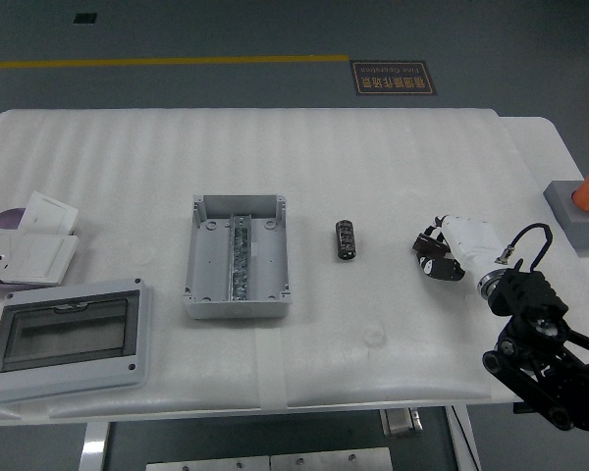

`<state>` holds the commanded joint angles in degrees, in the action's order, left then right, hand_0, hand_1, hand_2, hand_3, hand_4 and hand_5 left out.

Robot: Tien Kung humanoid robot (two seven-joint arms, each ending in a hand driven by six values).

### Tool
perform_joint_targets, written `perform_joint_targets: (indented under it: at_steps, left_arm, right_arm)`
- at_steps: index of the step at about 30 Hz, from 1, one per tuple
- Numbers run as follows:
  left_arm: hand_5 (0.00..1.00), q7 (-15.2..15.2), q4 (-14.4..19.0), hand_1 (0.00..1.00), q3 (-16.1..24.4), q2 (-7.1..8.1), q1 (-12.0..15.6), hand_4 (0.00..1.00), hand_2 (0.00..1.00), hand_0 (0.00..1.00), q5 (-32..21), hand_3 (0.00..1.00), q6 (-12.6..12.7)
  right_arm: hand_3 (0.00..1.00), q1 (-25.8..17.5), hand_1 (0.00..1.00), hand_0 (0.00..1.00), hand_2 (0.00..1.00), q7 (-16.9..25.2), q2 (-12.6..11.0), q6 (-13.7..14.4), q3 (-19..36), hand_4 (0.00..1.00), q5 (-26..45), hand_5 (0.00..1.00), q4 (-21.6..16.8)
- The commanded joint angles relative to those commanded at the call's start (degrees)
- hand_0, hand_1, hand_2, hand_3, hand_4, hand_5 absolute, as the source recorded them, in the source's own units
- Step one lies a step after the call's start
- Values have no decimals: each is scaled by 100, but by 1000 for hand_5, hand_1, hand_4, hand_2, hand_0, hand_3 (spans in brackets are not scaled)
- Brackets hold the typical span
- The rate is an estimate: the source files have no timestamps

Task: Pick up the battery,place it into the box

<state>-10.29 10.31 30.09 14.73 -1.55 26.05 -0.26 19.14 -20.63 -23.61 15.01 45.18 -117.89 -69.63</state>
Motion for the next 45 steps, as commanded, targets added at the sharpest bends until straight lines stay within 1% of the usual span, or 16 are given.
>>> perform_joint_targets:
  at_steps: [4,5,10,11,15,16,17,20,23,25,29,33,38,42,45]
  left_arm:
    - [199,3,0,625,0,1,-5,650,523,576,5,537,0]
    - [201,4,0,626,1,1,-6,647,523,576,7,538,0]
    - [201,5,0,626,3,0,-11,647,523,576,12,538,1]
    - [203,4,0,627,3,0,-11,644,524,576,13,538,1]
    - [203,-4,0,627,13,-3,-6,644,524,576,24,538,4]
    - [203,-6,0,627,14,-3,-4,644,524,576,25,538,5]
    - [204,-9,0,627,19,-3,-3,646,525,576,30,538,6]
    - [204,-14,0,627,28,-1,-6,646,525,576,41,538,7]
    - [206,-21,0,629,48,2,-13,646,525,575,69,538,6]
    - [206,-28,0,629,67,5,-18,646,525,575,95,538,3]
    - [208,-42,0,628,105,14,-28,647,525,575,149,538,-1]
    - [208,-61,0,628,131,19,-26,647,525,575,191,538,-5]
    - [208,-77,0,629,147,17,-23,649,526,575,222,538,-7]
    - [204,-79,0,629,196,15,-28,652,525,575,268,538,16]
    - [204,-72,0,629,288,19,-33,652,525,575,361,538,25]
  right_arm:
    - [622,0,435,312,430,21,0,56,-10,599,-11,254,-1]
    - [626,-2,430,297,423,31,-3,75,-11,576,-13,256,-5]
    - [626,-20,430,297,423,79,-23,148,-8,576,-5,256,-78]
    - [665,-23,437,283,424,85,-28,157,-11,327,1,142,-110]
    - [665,-3,437,283,424,75,-53,180,-63,327,-15,142,-370]
    - [665,25,437,283,424,63,-56,179,-101,327,-35,142,-471]
    - [659,58,429,285,416,49,-56,174,-146,325,-57,164,-566]
    - [659,216,429,285,416,8,-25,145,-358,325,-124,164,-832]
    - [658,465,433,287,414,-27,70,114,-655,335,-156,173,-1054]
    - [658,663,433,287,414,-30,174,113,-879,335,-118,173,-1140]
    - [660,1064,432,292,413,13,447,143,-1346,339,74,176,-1214]
    - [660,1365,432,292,413,123,699,231,-1690,339,384,176,-1253]
    - [661,1632,431,290,413,271,967,319,-1994,346,759,181,-1120]
    - [661,1749,432,292,410,326,1087,463,-2194,355,883,186,-933]
    - [661,1830,432,292,410,292,1143,429,-2378,355,928,186,-811]
